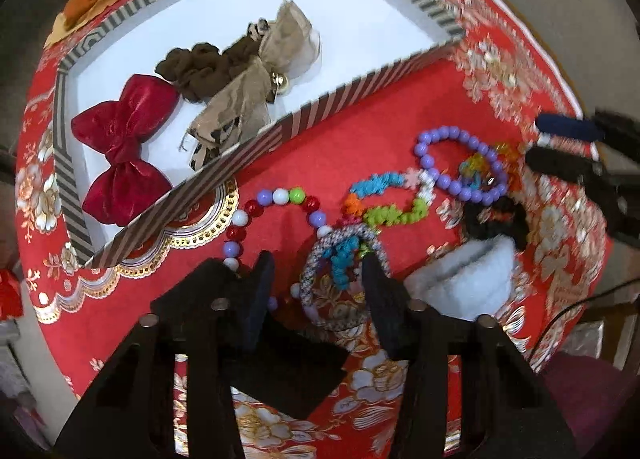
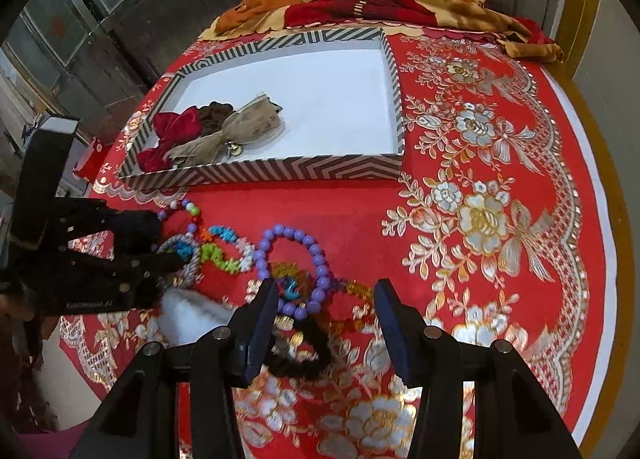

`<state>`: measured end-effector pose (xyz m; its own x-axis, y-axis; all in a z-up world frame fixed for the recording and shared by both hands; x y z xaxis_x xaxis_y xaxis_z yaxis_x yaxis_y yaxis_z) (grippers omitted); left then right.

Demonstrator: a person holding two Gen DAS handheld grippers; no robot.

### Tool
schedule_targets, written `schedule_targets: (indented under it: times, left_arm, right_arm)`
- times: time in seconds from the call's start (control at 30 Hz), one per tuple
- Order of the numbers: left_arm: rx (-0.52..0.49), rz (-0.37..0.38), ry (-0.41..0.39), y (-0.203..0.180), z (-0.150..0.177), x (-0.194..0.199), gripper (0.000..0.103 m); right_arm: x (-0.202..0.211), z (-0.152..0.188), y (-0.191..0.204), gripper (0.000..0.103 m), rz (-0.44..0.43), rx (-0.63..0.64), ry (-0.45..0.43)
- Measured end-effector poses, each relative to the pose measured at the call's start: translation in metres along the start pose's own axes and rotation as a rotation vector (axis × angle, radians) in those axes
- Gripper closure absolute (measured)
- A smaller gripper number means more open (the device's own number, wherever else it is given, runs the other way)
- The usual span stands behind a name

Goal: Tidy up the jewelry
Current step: 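Grasp the silver bracelet with the left tool while the right grasps the purple bracelet, then release the silver bracelet in the tray while the right tool places the purple bracelet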

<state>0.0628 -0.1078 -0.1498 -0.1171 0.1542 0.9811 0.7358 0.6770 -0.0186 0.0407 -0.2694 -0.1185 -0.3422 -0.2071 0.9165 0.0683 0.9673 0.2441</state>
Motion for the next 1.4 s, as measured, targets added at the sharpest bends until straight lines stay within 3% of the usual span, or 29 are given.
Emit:
schedule_targets:
  times: [0.23, 0.4, 0.5, 0.7, 0.83, 0.93, 1.13, 1.4]
  left_arm:
    - [-0.02, 0.032, 0.01, 0.001, 0.0, -0.006, 0.086]
    - [0.012, 0.066, -0.004, -0.002, -0.003, -0.005, 0.094]
    - [0.042, 0.097, -0.023, 0.0, -0.004, 0.0, 0.095]
    - [0.1, 0.119, -0.056, 0.007, 0.002, 0.012, 0.096]
    - [0.121, 0.117, -0.087, 0.007, 0.006, 0.029, 0.096]
    - [0.133, 0.118, -0.109, 0.007, 0.007, 0.039, 0.096]
    - [0.158, 0.113, -0.166, 0.01, 0.009, 0.062, 0.096]
    - [0.155, 0.109, -0.205, 0.01, 0.007, 0.073, 0.096]
  right_arm:
    - [-0.021, -0.009, 0.003, 0.055, -0.002, 0.037, 0.003]
    - [-0.033, -0.011, 0.005, 0.057, -0.003, 0.065, 0.008]
    - [-0.039, -0.011, 0.011, 0.058, 0.016, 0.106, -0.006]
    - [-0.052, -0.012, 0.02, 0.07, 0.054, 0.18, -0.024]
    - [-0.058, -0.01, 0.024, 0.092, 0.066, 0.223, -0.036]
    - [-0.057, -0.009, 0.022, 0.094, 0.035, 0.215, -0.035]
    - [-0.013, -0.018, 0.021, 0.094, -0.132, 0.101, -0.048]
    - [0.033, -0.024, 0.031, 0.094, -0.186, 0.079, -0.095]
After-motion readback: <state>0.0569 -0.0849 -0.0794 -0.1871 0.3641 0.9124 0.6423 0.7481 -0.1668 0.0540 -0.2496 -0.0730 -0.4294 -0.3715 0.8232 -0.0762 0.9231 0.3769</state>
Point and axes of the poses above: each gripper's, at about its wrist camera, not at the fingertips, and x roughly against the way its jaws point, y to its left, z to its underside, the point moved 6 cm from there along -x, roughly the way its jaws point, and after that the axes turned 15 degrees about -x, right-handed, at the moved point
